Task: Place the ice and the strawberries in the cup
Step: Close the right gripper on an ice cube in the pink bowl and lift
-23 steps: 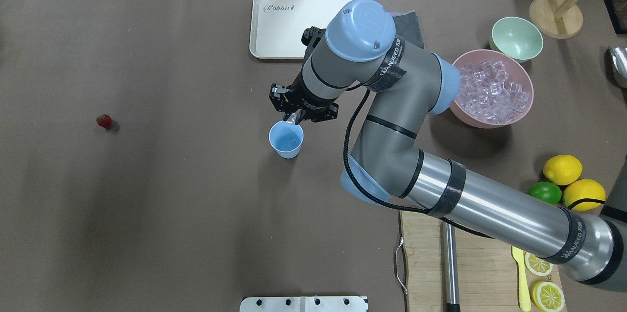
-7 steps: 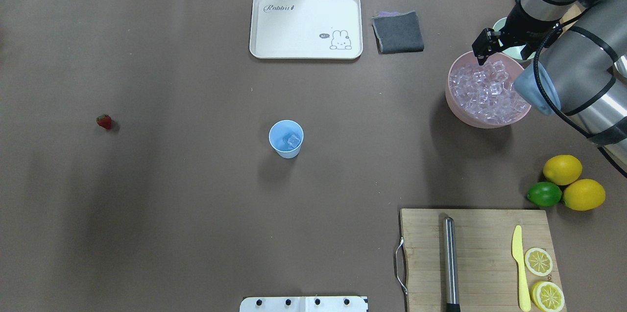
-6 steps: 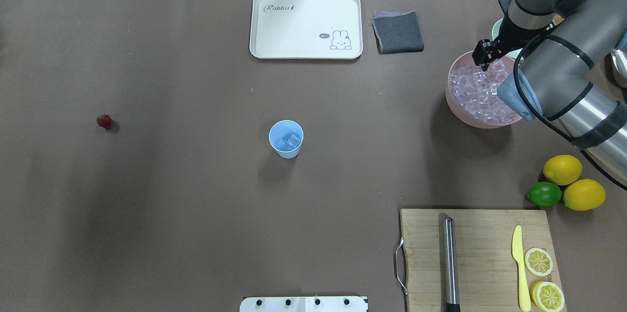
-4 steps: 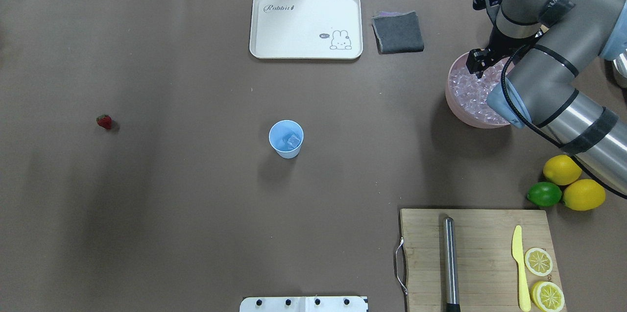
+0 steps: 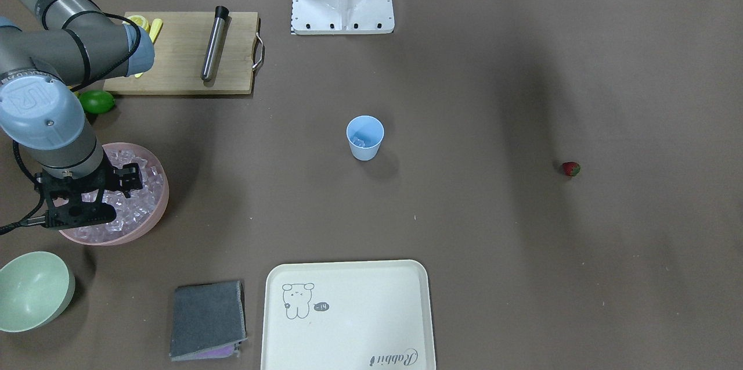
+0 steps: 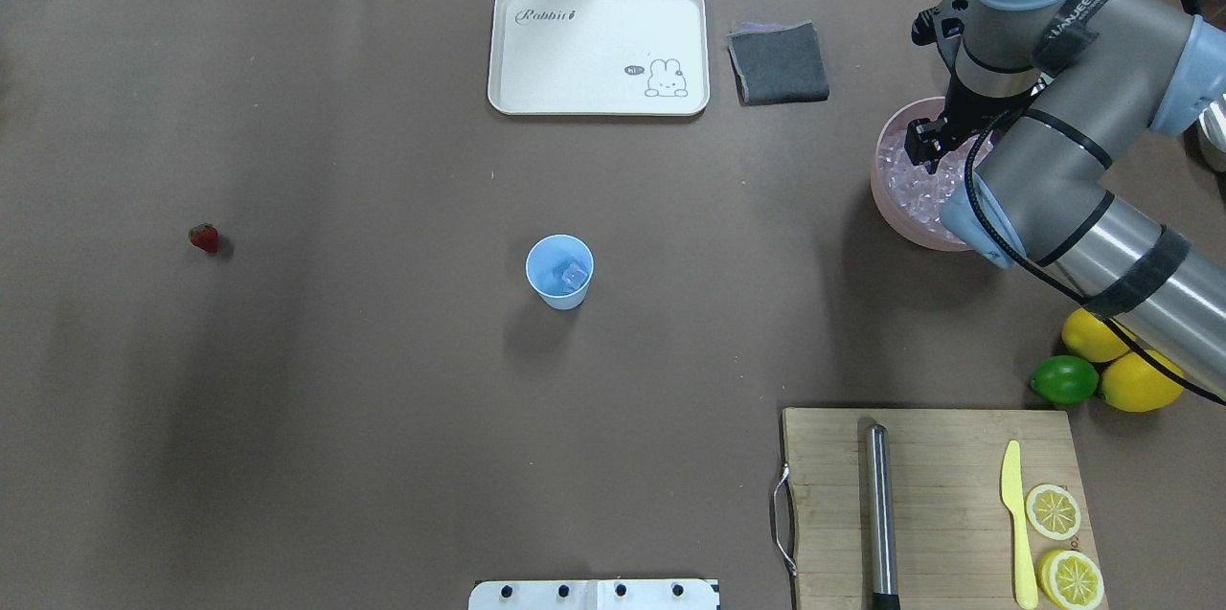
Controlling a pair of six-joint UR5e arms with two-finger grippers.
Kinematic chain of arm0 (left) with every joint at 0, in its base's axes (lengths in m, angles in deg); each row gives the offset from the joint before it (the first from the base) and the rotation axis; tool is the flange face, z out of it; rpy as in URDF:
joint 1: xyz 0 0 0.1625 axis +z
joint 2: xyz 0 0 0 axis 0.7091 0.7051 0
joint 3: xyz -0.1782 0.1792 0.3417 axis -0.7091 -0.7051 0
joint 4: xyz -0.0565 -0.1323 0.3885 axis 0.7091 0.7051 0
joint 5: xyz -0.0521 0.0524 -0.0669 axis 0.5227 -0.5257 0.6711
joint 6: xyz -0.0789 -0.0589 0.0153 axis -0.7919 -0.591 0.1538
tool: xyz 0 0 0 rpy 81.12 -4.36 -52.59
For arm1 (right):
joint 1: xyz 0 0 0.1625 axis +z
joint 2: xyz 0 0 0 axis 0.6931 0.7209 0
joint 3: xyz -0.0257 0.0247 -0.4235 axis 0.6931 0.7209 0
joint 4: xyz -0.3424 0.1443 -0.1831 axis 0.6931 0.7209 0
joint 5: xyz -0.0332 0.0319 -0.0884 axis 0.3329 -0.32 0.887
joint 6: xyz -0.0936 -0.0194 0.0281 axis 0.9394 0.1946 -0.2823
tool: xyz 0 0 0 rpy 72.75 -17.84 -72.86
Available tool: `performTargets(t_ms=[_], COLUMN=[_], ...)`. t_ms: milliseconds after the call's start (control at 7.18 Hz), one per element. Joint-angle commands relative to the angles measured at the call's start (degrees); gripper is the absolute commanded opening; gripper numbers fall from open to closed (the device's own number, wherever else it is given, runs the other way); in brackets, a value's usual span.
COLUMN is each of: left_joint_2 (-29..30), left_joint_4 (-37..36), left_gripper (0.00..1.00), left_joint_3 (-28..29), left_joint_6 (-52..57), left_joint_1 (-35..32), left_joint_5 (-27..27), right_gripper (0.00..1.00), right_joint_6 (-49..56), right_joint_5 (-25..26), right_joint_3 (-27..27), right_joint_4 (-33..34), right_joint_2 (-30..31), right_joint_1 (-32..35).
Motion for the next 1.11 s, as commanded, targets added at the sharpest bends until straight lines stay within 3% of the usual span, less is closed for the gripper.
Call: performTargets(t_ms=[0,418,697,975], left_joint_2=[0.00,0.18,0.09,0.00], left_joint_4=[0.00,0.00,0.00,0.00], left_gripper=[0.98,0.98,0.98,0.98], left_joint_3=[0.03,0.12,-0.23,-0.41], left_joint_6=[-0.03,-0.03,-0.03,-0.03], left_joint_1=[0.00,0.00,0.00,0.00], left_joint_5=[0.00,0.00,0.09,0.00], right_gripper=[0.83,0.79,0.64,0.64], right_joint_6=[0.22,0.13,0.22,0.22], right_joint_5=[0.10,0.10,0.01,0.10], right_joint_3=[1.93,2.38,2.38,2.29], right_joint_4=[-0.03,0.06,0.06,-0.03], right_joint_2=[-0.05,-0.05,0.30,0.74], right_joint_1=[-0.23,-0.59,-0.59,-0.50])
